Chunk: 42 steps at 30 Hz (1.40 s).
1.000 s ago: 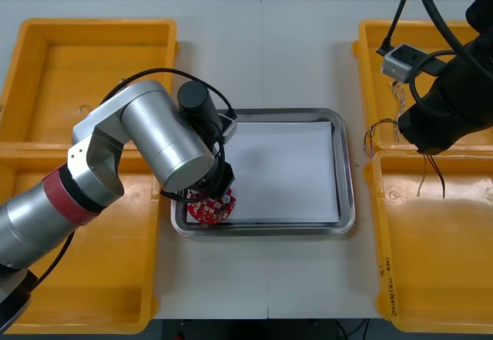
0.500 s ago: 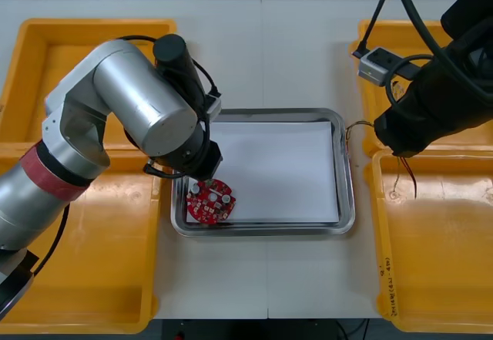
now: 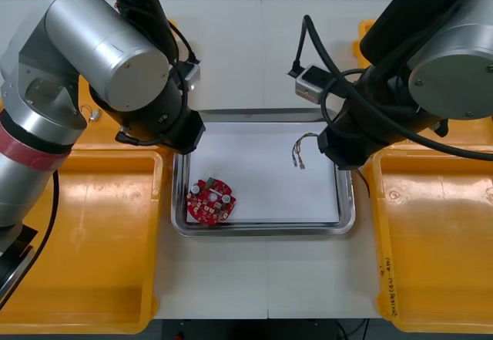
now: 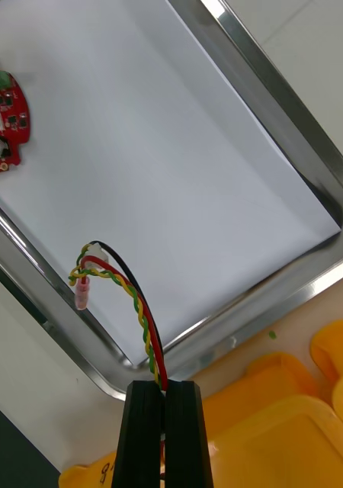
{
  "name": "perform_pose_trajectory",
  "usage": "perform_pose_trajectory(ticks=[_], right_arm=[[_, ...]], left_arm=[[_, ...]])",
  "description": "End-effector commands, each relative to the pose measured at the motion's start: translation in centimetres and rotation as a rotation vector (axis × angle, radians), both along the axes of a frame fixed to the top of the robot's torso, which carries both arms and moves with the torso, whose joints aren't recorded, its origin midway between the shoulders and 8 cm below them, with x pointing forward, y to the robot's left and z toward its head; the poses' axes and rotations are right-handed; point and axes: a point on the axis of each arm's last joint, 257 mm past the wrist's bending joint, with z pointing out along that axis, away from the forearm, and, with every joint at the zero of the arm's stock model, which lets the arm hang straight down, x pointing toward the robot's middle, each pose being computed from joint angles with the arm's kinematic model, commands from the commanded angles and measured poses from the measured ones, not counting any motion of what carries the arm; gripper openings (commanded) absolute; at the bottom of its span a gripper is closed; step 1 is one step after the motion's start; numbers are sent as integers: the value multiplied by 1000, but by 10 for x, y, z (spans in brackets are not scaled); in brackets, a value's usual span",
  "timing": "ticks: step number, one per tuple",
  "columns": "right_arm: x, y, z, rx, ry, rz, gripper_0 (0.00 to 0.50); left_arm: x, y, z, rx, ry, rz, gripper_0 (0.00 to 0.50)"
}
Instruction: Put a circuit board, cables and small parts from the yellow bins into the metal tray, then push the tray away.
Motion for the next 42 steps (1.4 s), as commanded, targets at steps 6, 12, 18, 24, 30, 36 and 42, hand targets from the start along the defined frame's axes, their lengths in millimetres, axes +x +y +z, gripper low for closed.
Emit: perform_pose_trajectory(ticks=[6,12,18,24,30,36,42], right_arm=[[-4,47,-14,-47,-68,180,0],[-7,49,-37,-109,-64,230,0],[-10,46,-54,-184,-65,302,0],[-9,37,-73,-220,8,369,0],[2,43,-83,-232,4,403,0],[10,51,-97,-235,-15,422,0],[15,55,-107,-274,-66,473,0]], left_arm=[[25,24,66,-8,-132,-10,500],[35,46,76,-29,-141,51,500],[45,66,87,-63,-149,104,500],[59,93,93,-37,-164,144,500],[72,122,98,1,-162,141,500],[80,143,103,48,-162,116,500],[82,165,98,81,-134,69,500]])
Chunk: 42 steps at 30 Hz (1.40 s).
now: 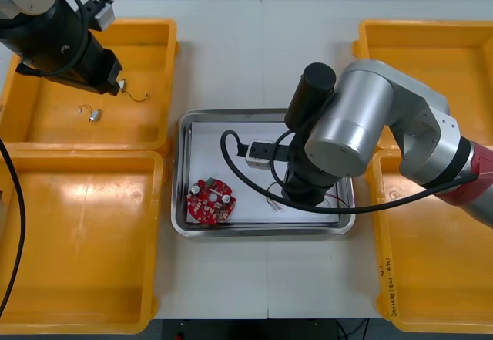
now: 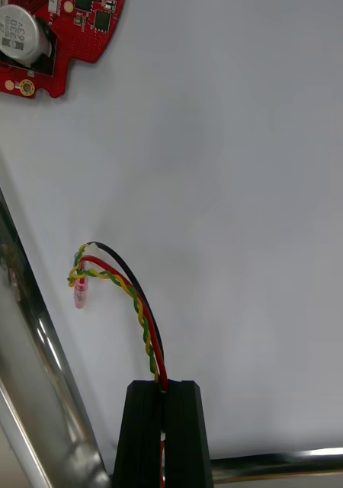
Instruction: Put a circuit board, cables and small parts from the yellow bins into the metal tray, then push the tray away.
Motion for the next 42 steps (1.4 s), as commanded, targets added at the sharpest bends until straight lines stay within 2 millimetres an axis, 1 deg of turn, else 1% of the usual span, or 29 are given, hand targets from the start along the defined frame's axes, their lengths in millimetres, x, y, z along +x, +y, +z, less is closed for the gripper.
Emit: perform_pose_trajectory(ticks=[1,8,13,18,23,25,26,27,28,29,30,31,32,33,34,36,37,39,42], right_arm=[[5,16,6,-41,-64,112,0],[-3,9,-5,-82,-43,150,0],[-6,7,-11,-104,-42,169,0],[-2,6,-15,-110,-64,176,0],[6,6,-11,-115,-96,170,0],[6,6,-11,-117,-99,169,2],[7,5,-12,-120,-102,165,27],[7,5,-12,-119,-101,166,38],[6,5,-12,-118,-101,166,110],[7,5,-12,-119,-103,165,233],[6,5,-13,-119,-100,164,272],[7,5,-12,-116,-102,163,325],[6,5,-13,-118,-100,163,415],[7,5,-12,-116,-102,163,466],[6,5,-13,-119,-102,163,500],[7,5,-13,-120,-103,162,500],[7,5,-12,-119,-104,161,500],[7,5,-13,-120,-103,162,500],[8,5,-11,-119,-109,160,500]], left_arm=[[11,32,38,58,-51,-52,500],[12,52,32,119,-6,-134,500],[17,60,31,144,-2,-189,500],[26,66,30,196,-23,-267,500],[34,71,28,240,-39,-328,500],[36,73,26,248,-39,-344,500],[38,73,25,253,-42,-356,500],[38,74,24,253,-41,-360,500],[39,75,23,256,-42,-367,500],[40,76,20,255,-39,-365,500],[40,77,18,251,-34,-364,500],[42,77,15,244,-34,-365,500],[44,77,13,240,-38,-366,500],[44,77,12,238,-38,-364,500],[45,78,8,230,-31,-364,500],[47,78,6,224,-35,-364,500],[48,78,1,215,-31,-364,500],[50,78,-1,210,-34,-363,500],[52,77,-10,199,-25,-363,500]])
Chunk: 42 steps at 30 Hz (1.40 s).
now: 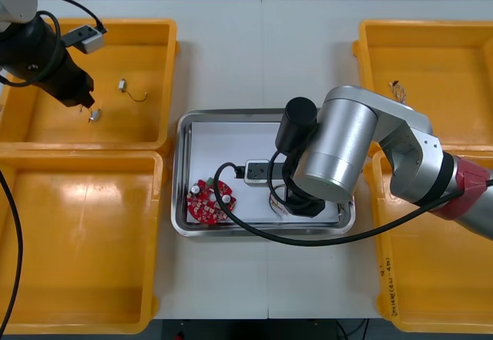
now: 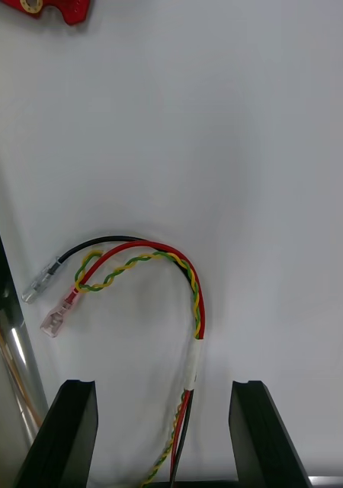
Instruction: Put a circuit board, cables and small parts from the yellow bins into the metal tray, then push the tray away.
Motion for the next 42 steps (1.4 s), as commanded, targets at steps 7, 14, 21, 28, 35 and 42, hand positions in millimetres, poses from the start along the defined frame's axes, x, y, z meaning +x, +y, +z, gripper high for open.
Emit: perform_pose_trajectory(ticks=[7,14,21,28,35,42], right_arm=[[7,11,17,11,-40,24,500],[7,6,46,49,-10,-32,500],[5,-3,82,70,35,-87,500],[10,-20,121,98,43,-210,500],[19,-25,163,247,-6,-387,500],[30,-50,184,340,-31,-577,500]], left_arm=[[24,8,22,35,-96,-81,500],[28,5,7,43,-98,-91,500],[27,5,-6,56,-94,-96,500],[24,11,-27,49,-92,-89,500],[19,13,-43,51,-82,-90,500],[21,15,-53,57,-97,-91,500]])
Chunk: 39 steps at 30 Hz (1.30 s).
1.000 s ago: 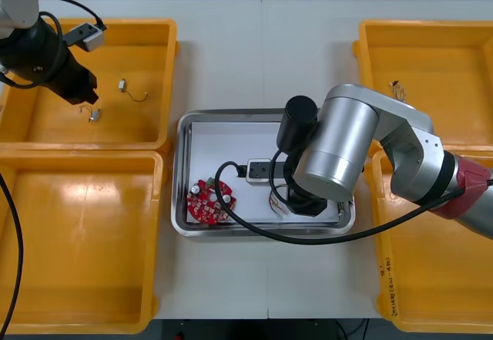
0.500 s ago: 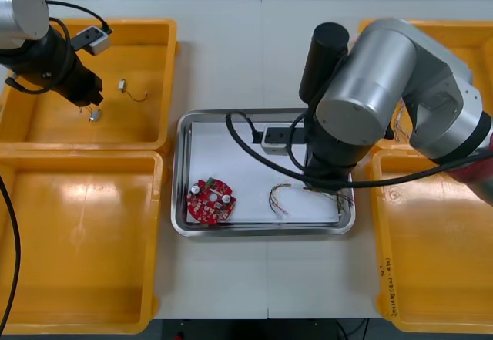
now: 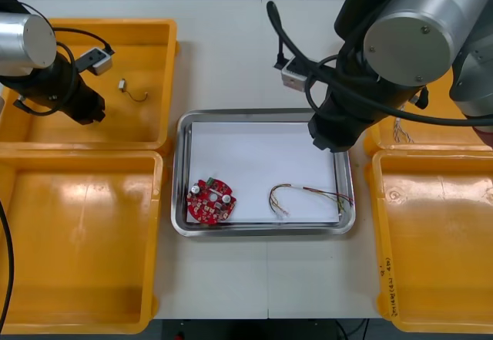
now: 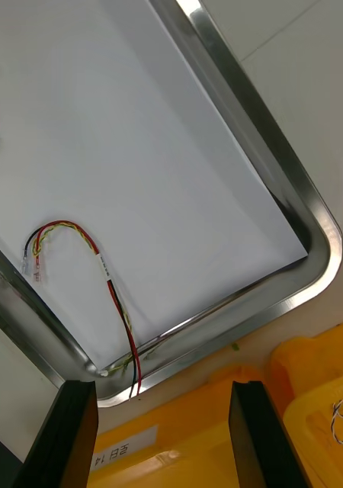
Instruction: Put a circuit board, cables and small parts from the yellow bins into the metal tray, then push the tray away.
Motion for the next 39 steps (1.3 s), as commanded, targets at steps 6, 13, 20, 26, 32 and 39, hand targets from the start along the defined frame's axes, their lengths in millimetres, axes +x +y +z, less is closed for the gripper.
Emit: perform_pose_trajectory(ticks=[6,13,20,26,32,39], right_arm=[[19,-57,58,129,-71,-314,500],[20,-96,73,185,-74,-462,500],[33,-135,101,298,-87,-605,500],[44,-172,106,343,-77,-747,500],[53,-203,102,356,-68,-868,500],[58,-234,91,350,-48,-996,500]], left_arm=[[-2,11,-7,77,-1,-84,500],[4,16,-19,73,-14,-79,500],[8,17,-21,78,-27,-79,500],[8,16,-21,77,-27,-80,452],[8,17,-21,78,-27,-79,0],[7,17,-22,75,-25,-77,0]])
